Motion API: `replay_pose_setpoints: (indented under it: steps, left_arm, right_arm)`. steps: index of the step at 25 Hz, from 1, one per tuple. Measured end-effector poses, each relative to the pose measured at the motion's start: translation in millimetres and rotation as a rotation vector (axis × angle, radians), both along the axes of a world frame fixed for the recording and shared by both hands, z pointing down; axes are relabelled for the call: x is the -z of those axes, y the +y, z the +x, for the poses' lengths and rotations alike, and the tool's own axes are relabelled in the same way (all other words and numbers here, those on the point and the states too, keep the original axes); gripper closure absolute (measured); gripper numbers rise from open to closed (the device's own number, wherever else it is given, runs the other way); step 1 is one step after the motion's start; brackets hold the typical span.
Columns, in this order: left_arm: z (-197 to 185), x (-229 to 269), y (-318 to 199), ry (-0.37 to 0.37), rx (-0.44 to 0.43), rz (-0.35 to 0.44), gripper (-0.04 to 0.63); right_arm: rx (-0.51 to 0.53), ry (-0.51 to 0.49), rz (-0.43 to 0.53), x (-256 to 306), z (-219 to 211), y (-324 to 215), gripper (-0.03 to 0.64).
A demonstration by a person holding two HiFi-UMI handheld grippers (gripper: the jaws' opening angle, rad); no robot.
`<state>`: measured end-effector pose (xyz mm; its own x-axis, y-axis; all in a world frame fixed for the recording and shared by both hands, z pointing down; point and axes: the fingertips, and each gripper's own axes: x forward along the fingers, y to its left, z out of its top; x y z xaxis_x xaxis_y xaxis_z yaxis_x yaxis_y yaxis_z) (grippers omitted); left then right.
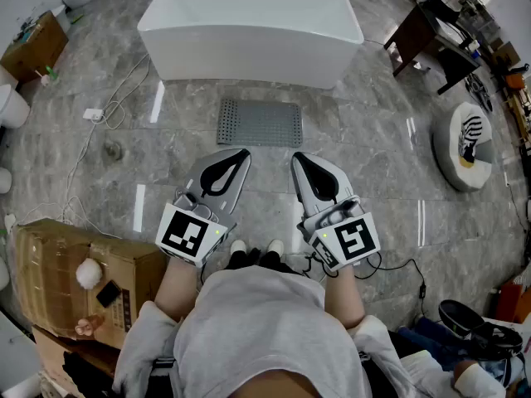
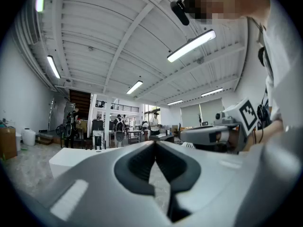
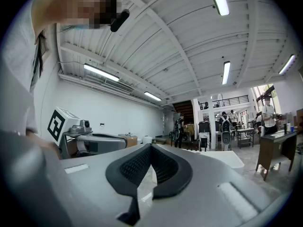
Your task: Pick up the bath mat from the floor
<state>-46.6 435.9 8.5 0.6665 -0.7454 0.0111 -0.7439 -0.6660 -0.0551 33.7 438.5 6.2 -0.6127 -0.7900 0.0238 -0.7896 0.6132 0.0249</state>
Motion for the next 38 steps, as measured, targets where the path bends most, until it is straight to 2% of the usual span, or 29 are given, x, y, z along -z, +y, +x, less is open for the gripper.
replay_pose_setpoints:
  steps: [21,25,29,35,38]
  left_arm:
    - [-30,-6,-22,0.018,-0.032,0.001,0.595]
    - [-45,-13,-31,-0.004,-0.012,0.000,0.595]
    - [-52,-18,-50,0.005,0.013,-0.012,0.594]
    - [-53,-26,-91,-0.023,0.056,0.000,0.594]
    - [-48,-25,-120,-0.002,0.089,-0.004,0.594]
  right_arm:
    - [-0.036,-0.006,-0.010,-7,-31,-18,0.618]
    - [-0.073,-0.022,-0.013,-13,-36,-24,0.618]
    - [-0.106,-0.022,-0.034,-18,-27,-40,0.618]
    - [-0.141,-0.024,-0.029,-24,-5,-82,0.617]
    - [-0.142,-0.034,-0.027,-24,10,-113,0.617]
